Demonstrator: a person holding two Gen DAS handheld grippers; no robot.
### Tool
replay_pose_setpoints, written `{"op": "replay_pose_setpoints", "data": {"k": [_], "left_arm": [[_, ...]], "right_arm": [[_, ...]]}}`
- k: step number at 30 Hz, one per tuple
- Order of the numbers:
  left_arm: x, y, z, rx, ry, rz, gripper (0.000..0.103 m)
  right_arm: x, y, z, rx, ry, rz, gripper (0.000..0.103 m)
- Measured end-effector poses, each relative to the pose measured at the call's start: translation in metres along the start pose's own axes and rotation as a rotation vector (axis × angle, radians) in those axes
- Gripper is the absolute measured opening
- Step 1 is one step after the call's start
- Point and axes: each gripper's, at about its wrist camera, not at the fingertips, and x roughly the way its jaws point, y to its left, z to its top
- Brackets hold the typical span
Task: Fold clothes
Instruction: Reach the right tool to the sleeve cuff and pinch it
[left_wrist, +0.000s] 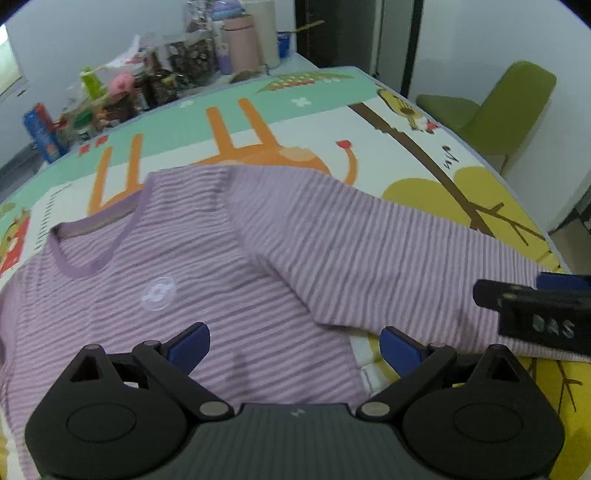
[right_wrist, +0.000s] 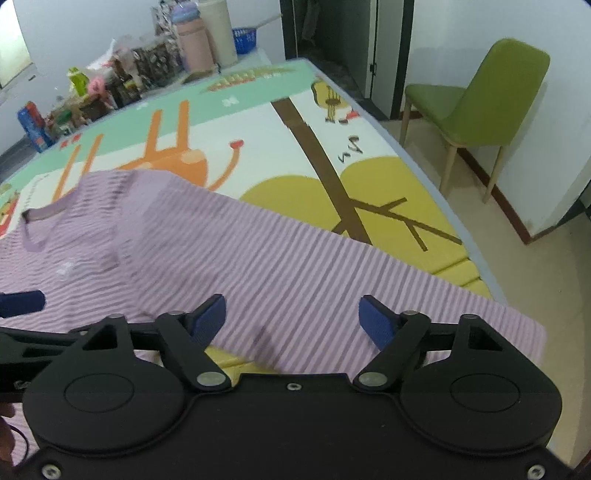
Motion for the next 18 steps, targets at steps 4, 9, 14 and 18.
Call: {"op": "replay_pose_setpoints", "data": {"k": [4, 9, 14, 18], "left_arm": [[0.023, -0.013, -0.005, 0.055, 0.047, 0.037, 0.100], [0.044, -0.022, -0.015, 0.094, 0.099, 0.056, 0.097], [0.042, -0.020, -0.017, 0.045, 0.062, -0.014, 0.066], [0.037, -0.029, -0.020, 0.084, 0.051, -0.018, 0.052]], "right_arm": [[0.034, -0.012, 0.004, 0.020, 0.051, -0.014, 0.060], [0.058, -0.024, 0.003, 0.030, 0.071, -0.042, 0.059], [0.068, -0.027, 0.002, -0.006, 0.042, -0.069, 0.059], [0.070, -0.029, 0.003, -0.021, 0.009, -0.068, 0.060]]}}
